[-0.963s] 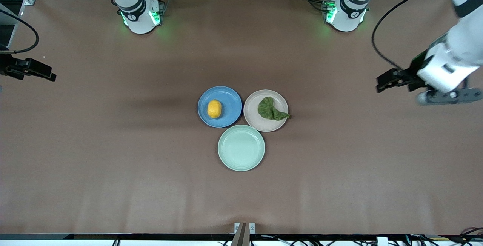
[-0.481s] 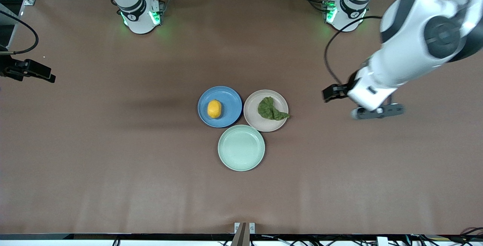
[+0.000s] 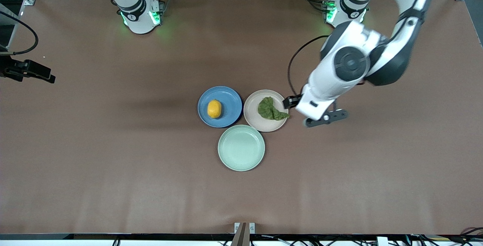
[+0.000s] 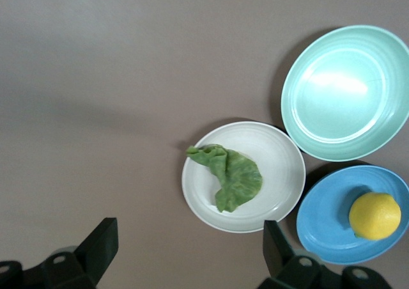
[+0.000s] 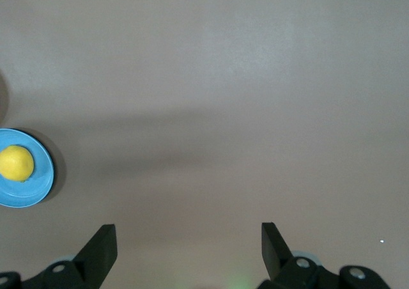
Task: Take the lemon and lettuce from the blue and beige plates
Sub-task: 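Reach the left gripper down to the lettuce leaf on the beige plate, then close the left gripper on the lettuce leaf and lift it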
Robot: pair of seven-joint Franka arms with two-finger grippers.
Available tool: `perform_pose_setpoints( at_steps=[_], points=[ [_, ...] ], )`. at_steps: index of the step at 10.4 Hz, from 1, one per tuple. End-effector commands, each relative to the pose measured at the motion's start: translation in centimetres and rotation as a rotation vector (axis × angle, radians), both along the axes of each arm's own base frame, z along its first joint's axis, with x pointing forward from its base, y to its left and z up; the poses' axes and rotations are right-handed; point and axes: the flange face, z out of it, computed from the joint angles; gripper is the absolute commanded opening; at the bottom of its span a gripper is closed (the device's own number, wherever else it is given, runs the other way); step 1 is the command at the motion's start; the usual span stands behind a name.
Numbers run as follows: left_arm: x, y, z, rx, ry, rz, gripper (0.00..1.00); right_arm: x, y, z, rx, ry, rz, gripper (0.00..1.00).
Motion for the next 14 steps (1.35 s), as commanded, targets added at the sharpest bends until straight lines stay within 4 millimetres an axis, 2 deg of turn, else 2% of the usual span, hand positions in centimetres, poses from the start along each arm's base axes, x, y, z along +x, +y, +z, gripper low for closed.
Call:
perform_pose_setpoints(
  at_steps=[1, 5, 9, 12, 14],
  points=[
    [-0.5, -3.1, -4.4, 0.056, 0.011, 0.030, 1.00, 0.3, -0.6, 0.4, -0.010, -0.004, -0.010, 1.00],
    [-1.7, -6.7, -12.2, 0.065, 0.059, 0.088, 1.00, 0.2, -0.5, 0.5, -0.010, -0.005, -0.009, 1.00],
    [-3.5, -8.2, -16.9, 0.102, 0.109, 0.122, 1.00, 0.2, -0.6, 0.5, -0.010, -0.005, -0.010, 1.00],
    [-5.0, -8.1, -20.5, 0.111, 0.109, 0.140, 1.00, 0.5, -0.8, 0.3, -0.011, -0.014, -0.012, 1.00],
    [-4.9, -8.0, -21.9, 0.113, 0.117, 0.152, 0.95, 0.6, -1.1, 0.3, -0.009, -0.025, -0.018, 1.00]
  ],
)
